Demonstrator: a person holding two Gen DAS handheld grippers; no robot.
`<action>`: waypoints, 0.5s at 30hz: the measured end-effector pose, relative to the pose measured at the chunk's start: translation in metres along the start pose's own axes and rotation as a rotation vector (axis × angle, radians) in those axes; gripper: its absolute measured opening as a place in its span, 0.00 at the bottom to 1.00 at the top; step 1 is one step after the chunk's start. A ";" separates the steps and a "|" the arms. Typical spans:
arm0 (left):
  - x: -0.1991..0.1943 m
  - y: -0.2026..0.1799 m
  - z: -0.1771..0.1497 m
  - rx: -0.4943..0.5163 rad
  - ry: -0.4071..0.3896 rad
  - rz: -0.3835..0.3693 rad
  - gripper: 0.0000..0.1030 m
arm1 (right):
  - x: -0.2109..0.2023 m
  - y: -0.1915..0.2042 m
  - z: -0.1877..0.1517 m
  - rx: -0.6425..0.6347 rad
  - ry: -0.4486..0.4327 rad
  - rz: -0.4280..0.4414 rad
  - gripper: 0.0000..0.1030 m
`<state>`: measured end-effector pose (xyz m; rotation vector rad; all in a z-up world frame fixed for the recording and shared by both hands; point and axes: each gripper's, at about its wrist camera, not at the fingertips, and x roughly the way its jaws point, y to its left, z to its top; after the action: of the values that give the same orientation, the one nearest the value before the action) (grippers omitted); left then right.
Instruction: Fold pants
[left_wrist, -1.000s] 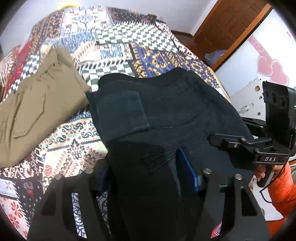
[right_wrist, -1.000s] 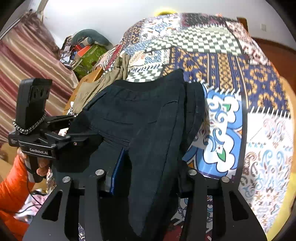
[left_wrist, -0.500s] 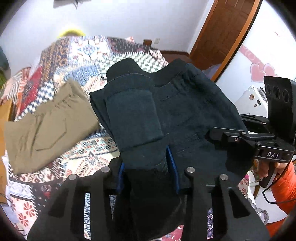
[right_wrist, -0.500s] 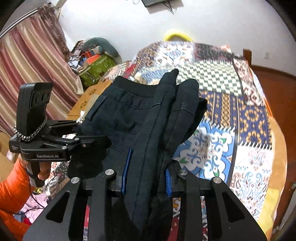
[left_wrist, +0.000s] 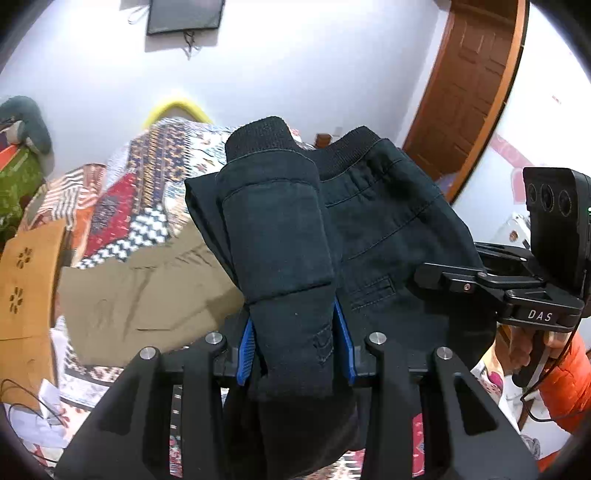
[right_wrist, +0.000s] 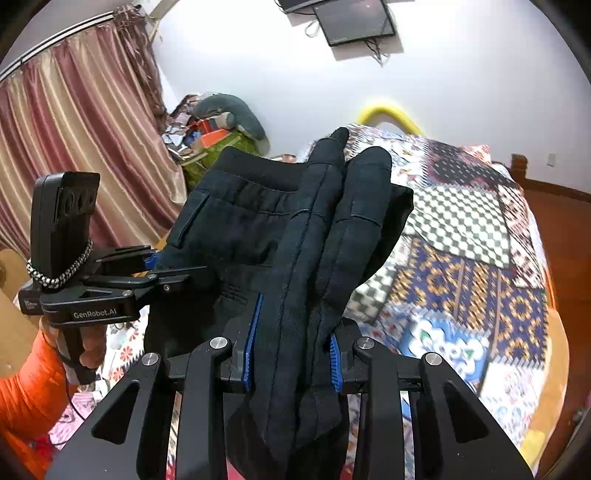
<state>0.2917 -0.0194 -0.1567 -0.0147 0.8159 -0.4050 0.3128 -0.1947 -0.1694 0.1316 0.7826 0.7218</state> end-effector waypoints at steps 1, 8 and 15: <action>-0.003 0.008 0.002 -0.007 -0.009 0.009 0.36 | 0.005 0.003 0.004 -0.005 -0.003 0.007 0.27; -0.011 0.055 0.009 -0.061 -0.043 0.054 0.36 | 0.045 0.022 0.029 -0.054 -0.001 0.046 0.27; -0.014 0.106 0.019 -0.101 -0.062 0.104 0.36 | 0.089 0.041 0.051 -0.084 0.012 0.088 0.27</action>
<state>0.3334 0.0812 -0.1513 -0.0784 0.7715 -0.2640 0.3687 -0.0994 -0.1716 0.0861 0.7606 0.8386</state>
